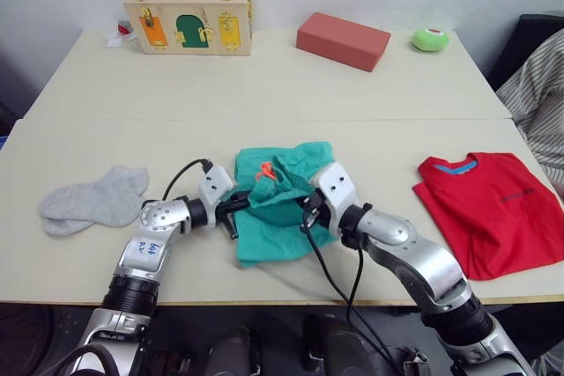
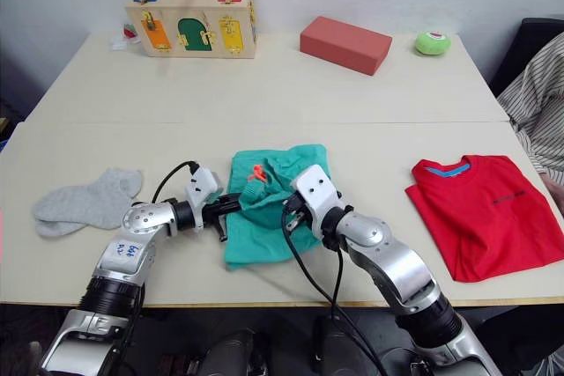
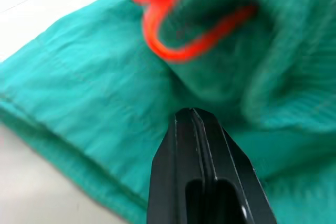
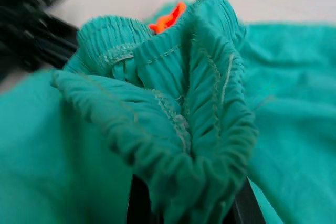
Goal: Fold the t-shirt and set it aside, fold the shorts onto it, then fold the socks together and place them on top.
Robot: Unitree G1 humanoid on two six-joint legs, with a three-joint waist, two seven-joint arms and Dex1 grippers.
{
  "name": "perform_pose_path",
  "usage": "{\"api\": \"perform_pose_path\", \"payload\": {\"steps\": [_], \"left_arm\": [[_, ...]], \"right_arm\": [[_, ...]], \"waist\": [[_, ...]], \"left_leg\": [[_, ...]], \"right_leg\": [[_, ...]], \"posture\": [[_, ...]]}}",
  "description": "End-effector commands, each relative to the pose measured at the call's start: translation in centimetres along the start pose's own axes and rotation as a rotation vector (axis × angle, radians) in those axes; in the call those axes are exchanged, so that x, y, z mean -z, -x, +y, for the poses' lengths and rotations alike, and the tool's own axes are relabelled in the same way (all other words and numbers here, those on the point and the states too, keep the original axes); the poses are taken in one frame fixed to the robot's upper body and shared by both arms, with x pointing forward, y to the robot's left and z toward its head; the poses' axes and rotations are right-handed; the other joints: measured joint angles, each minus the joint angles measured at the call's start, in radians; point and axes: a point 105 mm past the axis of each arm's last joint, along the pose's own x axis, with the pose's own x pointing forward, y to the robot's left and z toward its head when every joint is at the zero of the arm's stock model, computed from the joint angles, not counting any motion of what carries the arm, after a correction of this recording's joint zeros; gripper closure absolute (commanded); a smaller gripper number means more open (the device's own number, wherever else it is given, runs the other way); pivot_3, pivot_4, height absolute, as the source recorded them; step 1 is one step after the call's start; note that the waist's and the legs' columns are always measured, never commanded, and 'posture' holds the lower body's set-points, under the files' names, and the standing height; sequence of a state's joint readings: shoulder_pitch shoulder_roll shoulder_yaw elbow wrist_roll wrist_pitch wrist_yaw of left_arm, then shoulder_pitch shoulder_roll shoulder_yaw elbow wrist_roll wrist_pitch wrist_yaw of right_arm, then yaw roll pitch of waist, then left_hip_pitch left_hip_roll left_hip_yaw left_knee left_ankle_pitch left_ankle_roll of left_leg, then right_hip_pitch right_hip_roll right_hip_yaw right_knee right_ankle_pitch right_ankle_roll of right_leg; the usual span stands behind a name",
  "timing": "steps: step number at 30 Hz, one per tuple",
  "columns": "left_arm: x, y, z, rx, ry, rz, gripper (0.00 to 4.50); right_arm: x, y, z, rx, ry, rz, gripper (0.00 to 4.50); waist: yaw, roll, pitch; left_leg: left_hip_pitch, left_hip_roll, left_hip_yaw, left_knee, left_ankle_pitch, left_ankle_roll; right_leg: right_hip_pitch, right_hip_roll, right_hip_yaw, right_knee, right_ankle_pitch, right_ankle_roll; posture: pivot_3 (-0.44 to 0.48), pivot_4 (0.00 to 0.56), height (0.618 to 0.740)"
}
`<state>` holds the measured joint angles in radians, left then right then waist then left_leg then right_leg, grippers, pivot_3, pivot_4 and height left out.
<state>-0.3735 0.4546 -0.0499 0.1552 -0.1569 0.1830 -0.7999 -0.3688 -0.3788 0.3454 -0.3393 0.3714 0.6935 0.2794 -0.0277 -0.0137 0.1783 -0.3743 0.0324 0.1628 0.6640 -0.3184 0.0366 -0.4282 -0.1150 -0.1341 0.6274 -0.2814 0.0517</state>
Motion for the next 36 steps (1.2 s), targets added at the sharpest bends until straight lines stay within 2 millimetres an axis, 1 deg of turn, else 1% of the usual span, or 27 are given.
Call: {"api": "perform_pose_path", "payload": {"steps": [1, 4, 6, 7, 8, 10, 11, 12, 13, 15, 17, 18, 20, 21, 22, 23, 24, 25, 26, 28, 30, 31, 32, 33, 36], "left_arm": [[-0.1, 1.4, 0.3, -0.008, -0.013, -0.009, 4.5], [-0.3, 2.3, 0.5, -0.007, -0.011, -0.025, 4.5], [-0.6, 3.0, 1.3, -0.057, -0.002, -0.043, 4.5], [-0.4, 3.4, 2.2, -0.103, -0.017, -0.027, 4.5], [-0.3, 3.7, 2.7, -0.127, -0.027, -0.017, 4.5], [-0.2, 4.0, 3.2, -0.127, -0.039, -0.011, 4.5], [-0.3, 4.2, 3.3, -0.119, -0.036, -0.018, 4.5], [-0.6, 4.3, 3.4, -0.108, -0.03, -0.033, 4.5], [-0.7, 4.4, 3.5, -0.102, -0.026, -0.044, 4.5], [-1.2, 4.8, 3.7, -0.084, -0.015, -0.061, 4.5], [-2.0, 5.5, 4.1, -0.084, 0.005, -0.074, 4.5], [-2.5, 6.1, 4.4, -0.09, 0.013, -0.081, 4.5], [-3.2, 6.9, 4.8, -0.099, 0.016, -0.085, 4.5], [-4.0, 7.4, 4.9, -0.094, 0.025, -0.116, 4.5], [-5.1, 7.7, 4.9, -0.086, 0.031, -0.16, 4.5], [-6.2, 7.8, 4.7, -0.07, 0.036, -0.197, 4.5], [-7.0, 7.8, 4.5, -0.053, 0.038, -0.222, 4.5], [-8.0, 7.3, 4.0, -0.009, 0.029, -0.244, 4.5], [-8.6, 7.0, 3.6, 0.021, 0.025, -0.254, 4.5], [-9.8, 6.3, 2.9, 0.067, 0.017, -0.281, 4.5], [-11.2, 5.4, 1.6, 0.154, 0.027, -0.318, 4.5], [-11.7, 4.9, 0.9, 0.195, 0.03, -0.325, 4.5], [-12.0, 4.3, 0.0, 0.248, 0.034, -0.328, 4.5], [-12.1, 3.2, -1.2, 0.297, 0.033, -0.322, 4.5], [-11.8, 0.8, -3.4, 0.373, 0.027, -0.305, 4.5]], "right_arm": [[-1.7, -0.8, 0.7, -0.047, -0.014, -0.045, 4.47], [-2.5, -1.7, 1.5, -0.098, -0.026, -0.058, 4.47], [-2.8, -1.7, 2.8, -0.22, -0.111, -0.042, 4.47], [-3.0, -1.4, 3.6, -0.317, -0.146, -0.019, 4.27], [-3.3, -1.1, 3.9, -0.38, -0.157, -0.008, 4.02], [-4.3, -1.0, 3.1, -0.404, -0.175, -0.035, 3.48], [-4.8, -0.6, 3.2, -0.462, -0.181, -0.036, 3.12], [-5.1, 0.0, 3.6, -0.542, -0.176, -0.029, 2.71], [-5.3, 0.6, 3.9, -0.602, -0.171, -0.02, 2.4], [-5.5, 2.3, 4.5, -0.735, -0.188, 0.009, 1.74], [-6.3, 4.8, 4.8, -0.885, -0.228, -0.006, 1.74], [-6.8, 6.1, 4.5, -0.942, -0.266, -0.007, 1.74], [-7.4, 7.8, 3.9, -1.001, -0.316, -0.02, 1.74], [-7.8, 8.4, 3.3, -1.004, -0.338, -0.041, 1.74], [-8.3, 8.2, 2.3, -0.943, -0.337, -0.12, 1.74], [-8.4, 7.8, 1.5, -0.877, -0.331, -0.172, 1.74], [-8.3, 7.3, 0.9, -0.816, -0.311, -0.211, 1.91], [-7.5, 6.5, 0.1, -0.738, -0.292, -0.234, 2.13], [-6.9, 6.0, -0.3, -0.695, -0.277, -0.239, 2.38], [-5.0, 4.8, -0.8, -0.598, -0.152, -0.224, 3.07], [-2.2, 3.3, -1.3, -0.497, 0.038, -0.157, 3.86], [-1.2, 2.7, -1.5, -0.464, 0.081, -0.14, 4.11], [-0.6, 2.1, -1.7, -0.427, 0.114, -0.146, 4.47], [-0.2, 1.5, -1.8, -0.385, 0.124, -0.158, 4.47], [0.8, 0.2, -1.8, -0.31, 0.182, -0.162, 4.47]], "waist": [[-0.004, 0.0, 0.0], [-0.007, 0.0, 0.0], [-0.004, 0.0, 0.0], [-0.003, 0.0, 0.0], [-0.002, 0.0, 0.0], [-0.001, 0.0, 0.0], [0.0, 0.0, 0.0], [0.001, 0.0, 0.0], [0.002, 0.0, 0.0], [0.001, 0.0, 0.0], [0.0, 0.0, 0.0], [0.001, 0.0, 0.001], [0.0, 0.0, 0.001], [-0.002, 0.0, 0.001], [-0.002, -0.001, 0.001], [-0.001, -0.001, 0.001], [0.0, -0.001, 0.001], [0.001, -0.001, 0.001], [0.003, -0.001, 0.001], [0.005, 0.0, 0.001], [0.002, 0.0, 0.001], [0.001, 0.0, 0.001], [0.001, 0.0, 0.001], [0.001, -0.001, 0.001], [-0.001, 0.0, 0.001]], "left_leg": [[0.0, 0.0, 0.0, 0.0, 0.0, 0.0], [0.0, 0.001, 0.0, -0.001, 0.0, -0.001], [0.0, 0.001, 0.0, -0.001, 0.0, -0.001], [0.0, 0.001, 0.0, -0.001, 0.0, -0.001], [0.0, 0.001, 0.0, -0.001, 0.0, -0.001], [0.0, 0.0, -0.001, 0.0, 0.0, 0.0], [0.0, 0.0, -0.001, 0.0, -0.001, 0.001], [-0.001, -0.001, -0.001, 0.0, -0.001, 0.001], [-0.001, -0.001, -0.001, 0.0, -0.001, 0.002], [-0.001, -0.001, -0.001, 0.0, -0.003, 0.003], [-0.001, -0.001, -0.001, 0.0, -0.004, 0.003], [-0.003, -0.001, -0.001, 0.0, -0.004, 0.003], [-0.004, -0.001, -0.002, 0.0, -0.004, 0.003], [-0.004, -0.001, -0.002, 0.0, -0.004, 0.004], [-0.004, -0.001, -0.002, 0.0, -0.005, 0.004], [-0.004, -0.001, -0.002, 0.0, -0.005, 0.004], [-0.003, -0.001, -0.002, 0.0, -0.005, 0.004], [-0.003, -0.001, -0.003, 0.0, -0.005, 0.003], [-0.003, -0.001, -0.003, 0.0, -0.005, 0.003], [-0.003, -0.002, -0.002, 0.0, -0.005, 0.002], [-0.002, -0.002, 0.0, 0.0, -0.004, 0.002], [-0.002, -0.002, 0.001, 0.0, -0.004, 0.002], [-0.002, -0.003, 0.002, 0.0, -0.004, 0.002], [-0.002, -0.002, 0.002, 0.001, -0.004, 0.001], [-0.001, -0.002, 0.004, 0.0, -0.001, -0.001]], "right_leg": [[0.0, 0.0, 0.0, 0.0, 0.0, 0.0], [-0.001, 0.0, 0.0, 0.001, 0.0, 0.0], [-0.001, 0.0, 0.0, 0.001, 0.0, 0.0], [-0.001, 0.0, 0.0, 0.0, 0.0, 0.0], [0.0, 0.0, 0.0, 0.0, 0.0, 0.0], [0.0, 0.0, 0.0, 0.0, 0.0, 0.0], [0.0, 0.0, 0.0, 0.0, 0.0, 0.0], [0.0, -0.001, -0.001, 0.0, 0.0, 0.0], [0.0, -0.001, -0.001, -0.001, 0.0, 0.0], [0.0, -0.002, -0.001, -0.002, 0.0, 0.0], [0.0, -0.002, -0.001, -0.002, 0.0, 0.0], [0.0, -0.001, -0.002, -0.001, 0.0, 0.0], [0.0, -0.001, -0.003, -0.001, 0.0, 0.0], [0.0, -0.001, -0.003, -0.001, 0.0, 0.0], [0.0, -0.001, -0.003, -0.002, 0.0, 0.0], [0.0, -0.001, -0.003, -0.002, 0.0, 0.001], [0.0, -0.001, -0.003, -0.003, 0.0, 0.001], [0.001, -0.001, -0.003, -0.005, 0.0, 0.001], [0.001, -0.001, -0.003, -0.005, 0.0, 0.001], [0.0, -0.001, -0.003, -0.004, 0.001, 0.001], [0.0, -0.001, -0.001, -0.003, 0.002, 0.002], [0.0, -0.001, -0.001, -0.003, 0.002, 0.003], [0.0, 0.0, 0.0, -0.003, 0.002, 0.003], [0.0, 0.0, 0.0, -0.003, 0.002, 0.003], [0.0, 0.001, 0.002, 0.0, 0.002, 0.003]], "posture": [[0.0, 0.15, 0.74], [0.0, 0.15, 0.74], [0.0, 0.15, 0.74], [0.0, 0.15, 0.74], [0.0, 0.15, 0.74], [0.0, 0.15, 0.74], [0.0, 0.15, 0.74], [0.0, 0.15, 0.74], [0.0, 0.15, 0.74], [0.0, 0.15, 0.74], [0.0, 0.15, 0.74], [0.0, 0.15, 0.74], [0.0, 0.15, 0.74], [0.0, 0.15, 0.74], [0.0, 0.15, 0.74], [0.0, 0.15, 0.74], [0.0, 0.15, 0.74], [0.0, 0.15, 0.74], [0.0, 0.15, 0.74], [0.0, 0.15, 0.74], [0.0, 0.15, 0.74], [0.0, 0.15, 0.74], [0.0, 0.15, 0.74], [0.0, 0.15, 0.74], [0.0, 0.15, 0.74]]}}
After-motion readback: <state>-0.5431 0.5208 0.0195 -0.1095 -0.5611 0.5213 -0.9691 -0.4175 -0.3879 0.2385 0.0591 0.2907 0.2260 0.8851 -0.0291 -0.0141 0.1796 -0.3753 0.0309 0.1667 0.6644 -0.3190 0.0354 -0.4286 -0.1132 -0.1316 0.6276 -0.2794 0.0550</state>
